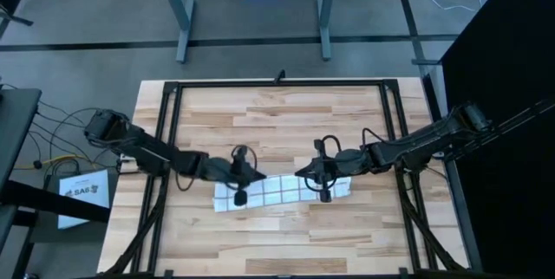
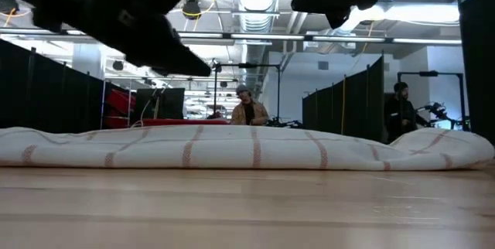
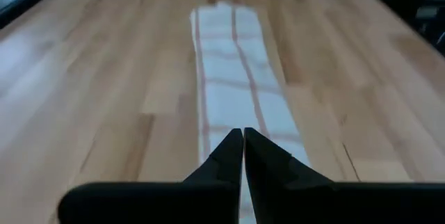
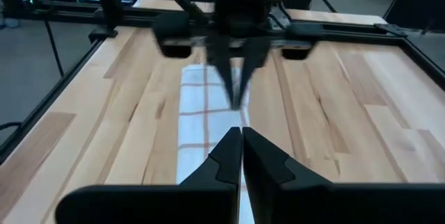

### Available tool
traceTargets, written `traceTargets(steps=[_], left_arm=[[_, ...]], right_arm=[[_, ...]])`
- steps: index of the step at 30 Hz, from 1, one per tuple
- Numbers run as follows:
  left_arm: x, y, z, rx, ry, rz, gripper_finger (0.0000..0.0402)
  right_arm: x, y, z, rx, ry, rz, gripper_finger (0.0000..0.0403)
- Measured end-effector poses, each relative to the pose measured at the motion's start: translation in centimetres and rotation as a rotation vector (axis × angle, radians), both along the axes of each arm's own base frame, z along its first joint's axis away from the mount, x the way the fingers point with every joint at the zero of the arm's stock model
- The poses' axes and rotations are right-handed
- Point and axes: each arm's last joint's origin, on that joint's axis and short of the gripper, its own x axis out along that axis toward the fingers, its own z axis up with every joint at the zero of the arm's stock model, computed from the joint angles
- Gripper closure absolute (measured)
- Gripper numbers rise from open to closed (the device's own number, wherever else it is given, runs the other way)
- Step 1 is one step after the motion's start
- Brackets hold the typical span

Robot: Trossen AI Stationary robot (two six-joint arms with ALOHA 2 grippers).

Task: Roll towel
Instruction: Fold the white towel

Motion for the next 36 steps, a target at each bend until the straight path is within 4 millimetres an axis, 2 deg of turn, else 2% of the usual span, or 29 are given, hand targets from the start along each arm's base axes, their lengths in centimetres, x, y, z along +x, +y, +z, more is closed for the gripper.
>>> traceTargets(steps=[6,11,15,20,23,25,28,36], left_arm=[[2.7,-0.8,-3.6,0.04,-0.027,-0.086,0.0402],[4.7,0.6,-5.6,0.053,-0.128,-0.023,0.0401],[5.3,1.8,-8.1,0.023,-0.08,0.001,0.0401],[5.6,1.7,-10.5,-0.033,-0.029,-0.018,0.0401],[5.5,2.0,-11.2,-0.053,-0.033,-0.003,0.0401],[5.2,2.1,-11.2,-0.052,-0.037,-0.002,0.0401],[4.7,2.2,-10.2,-0.011,-0.037,-0.005,0.0401],[3.7,1.7,-4.1,0.112,0.012,0.011,0.0401]], right_arm=[[-0.1,0.0,-0.3,-0.006,0.033,-0.001,0.0403],[-0.3,0.0,-0.6,0.001,0.061,-0.008,0.0403],[-0.4,0.3,-0.7,0.0,0.077,0.005,0.0403],[-0.6,0.7,-0.9,-0.006,0.093,0.02,0.0403],[-0.7,0.7,-0.9,-0.008,0.098,0.019,0.0403],[-0.7,0.7,-0.9,-0.009,0.101,0.019,0.0403],[-0.7,0.7,-1.0,-0.01,0.103,0.018,0.0403],[-0.9,0.7,-1.3,-0.024,0.14,0.018,0.0403]])
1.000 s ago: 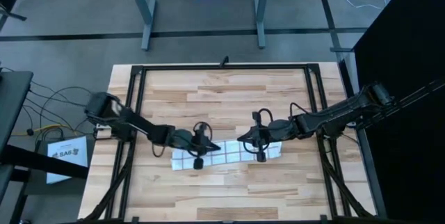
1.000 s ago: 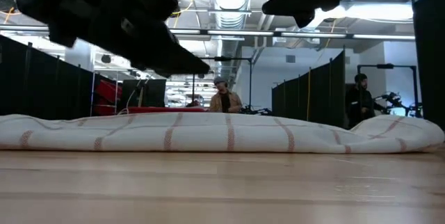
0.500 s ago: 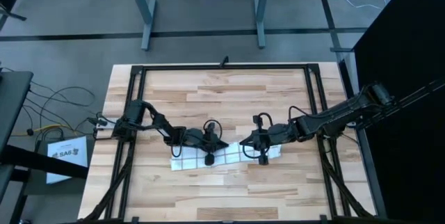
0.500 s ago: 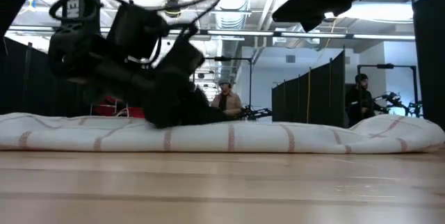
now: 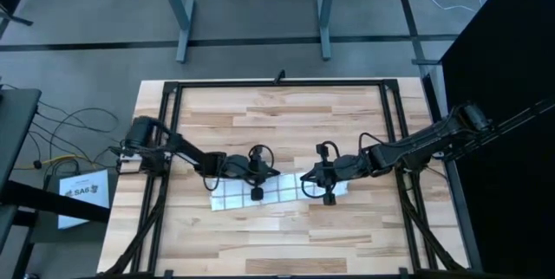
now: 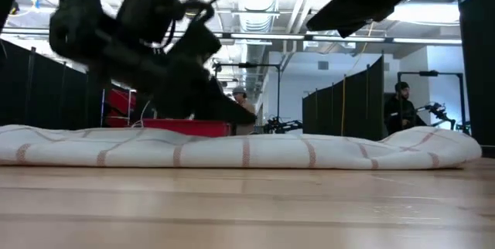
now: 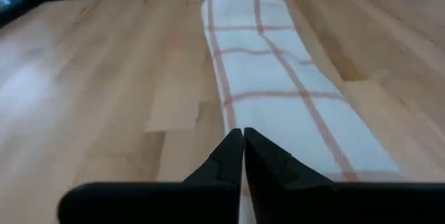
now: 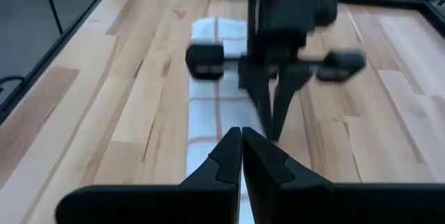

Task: Roll towel
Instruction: Fold the white towel, then return to Home Position

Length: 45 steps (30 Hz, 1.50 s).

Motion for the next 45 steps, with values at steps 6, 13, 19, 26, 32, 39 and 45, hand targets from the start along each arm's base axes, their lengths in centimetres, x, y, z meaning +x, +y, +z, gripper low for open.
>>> traceTargets(steps=[6,13,19,26,32,39,45], left_arm=[[-1.9,-4.0,1.2,-0.031,0.095,-0.064,0.0401],[-5.5,-5.8,-1.7,-0.007,0.179,0.106,0.0401],[-8.4,-4.4,-3.5,-0.091,0.149,0.149,0.0401],[-10.4,-3.4,-4.4,-0.126,0.134,0.185,0.0401],[-10.6,-3.0,-4.3,-0.096,0.107,0.171,0.0401],[-8.6,-4.0,-0.7,-0.079,-0.04,0.115,0.0401],[-6.8,-6.5,3.9,-0.016,0.085,0.009,0.0401]], right_arm=[[-0.1,0.0,-0.1,-0.006,0.017,0.0,0.0403],[-0.2,0.1,-0.3,-0.011,0.03,0.007,0.0403],[-0.2,0.1,-0.2,-0.01,0.028,0.006,0.0403],[-0.2,0.0,-0.2,-0.01,0.025,0.003,0.0403],[-0.2,0.0,-0.2,-0.01,0.027,0.003,0.0403],[-0.2,0.0,-0.2,-0.015,0.025,0.007,0.0403],[-0.4,0.5,0.2,0.004,0.002,0.004,0.0403]])
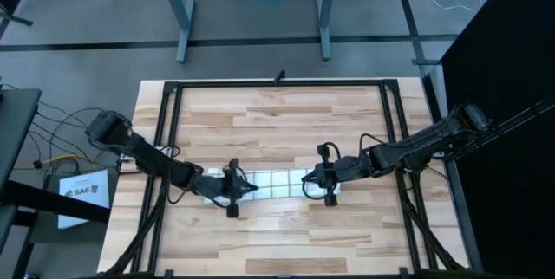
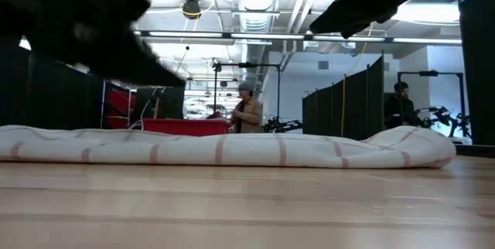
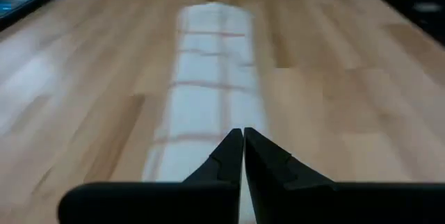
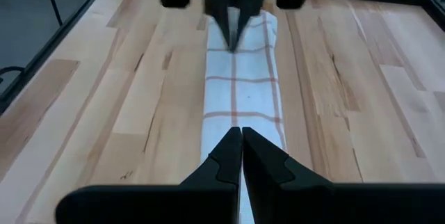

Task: Roll towel
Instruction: Return to Home Position

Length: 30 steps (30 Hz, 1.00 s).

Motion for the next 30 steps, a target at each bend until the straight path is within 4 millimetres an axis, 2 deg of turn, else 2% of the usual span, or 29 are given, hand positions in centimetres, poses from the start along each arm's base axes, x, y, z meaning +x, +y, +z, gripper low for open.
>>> traceTargets(steps=[3,6,10,14,18,22,25,30], left_arm=[[0.0,-0.9,3.1,0.057,0.102,-0.014,0.0401],[-1.1,-0.2,5.1,0.095,0.157,0.004,0.0401],[-2.6,3.1,5.6,0.025,0.148,0.068,0.0401],[-4.5,5.4,5.2,-0.034,0.081,0.063,0.0401],[-6.9,6.7,5.5,-0.058,-0.11,0.055,0.0401],[-9.2,7.4,3.9,-0.106,-0.186,0.056,0.0401],[-10.4,7.7,2.6,-0.154,-0.211,0.07,0.0401],[-11.1,7.8,2.6,-0.185,-0.276,0.066,0.0401]], right_arm=[[-0.1,-0.2,0.6,0.015,-0.025,-0.028,0.0403],[0.5,-2.1,1.2,0.039,-0.076,-0.077,0.0403],[1.4,-6.4,1.9,0.148,-0.123,-0.039,0.0403],[0.6,-9.9,3.3,0.157,-0.183,-0.071,0.0403],[-1.8,-10.8,5.6,0.101,-0.241,-0.078,0.0403],[-5.9,-10.5,6.8,0.077,-0.377,-0.072,0.0403],[-9.2,-10.1,5.5,0.084,-0.444,-0.078,0.0403],[-13.1,-9.7,1.8,0.129,-0.592,-0.088,0.0403]])
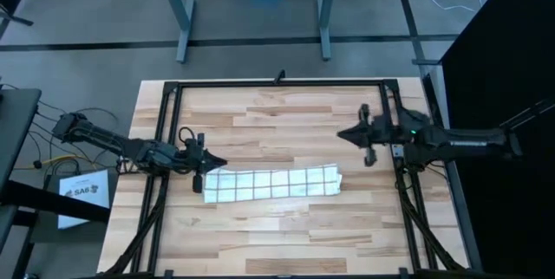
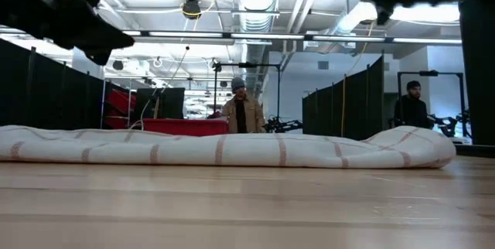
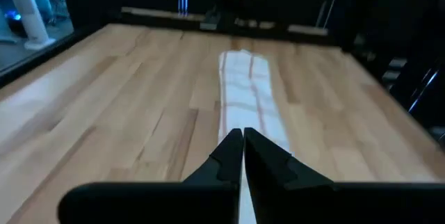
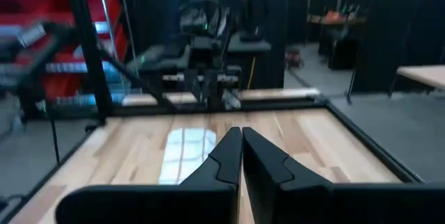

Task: Roll towel
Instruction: Return to Home Position

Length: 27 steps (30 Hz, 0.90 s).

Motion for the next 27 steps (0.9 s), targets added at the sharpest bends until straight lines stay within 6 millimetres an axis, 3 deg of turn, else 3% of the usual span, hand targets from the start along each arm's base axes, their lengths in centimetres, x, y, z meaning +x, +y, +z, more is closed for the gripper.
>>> traceTargets(steps=[3,9,12,16,27], left_arm=[[0.0,0.0,-0.1,0.002,0.005,0.003,0.0401],[-0.1,-0.1,-1.3,-0.03,-0.053,-0.004,0.0401],[-0.5,-0.2,-2.6,-0.043,-0.106,-0.021,0.0401],[-0.5,-0.4,-2.8,-0.033,-0.09,-0.017,0.0402],[-0.9,-0.1,-3.8,0.059,0.014,0.042,0.0402]], right_arm=[[-1.4,0.2,-2.4,0.021,-0.054,0.003,0.0403],[-3.1,0.4,-5.1,0.008,-0.198,0.004,0.0403],[-3.7,0.4,-4.8,-0.007,-0.233,0.001,0.0403],[-4.2,0.5,-4.8,-0.03,-0.244,-0.006,0.0403],[-3.8,0.4,-7.0,-0.017,-0.015,-0.014,0.0403]])
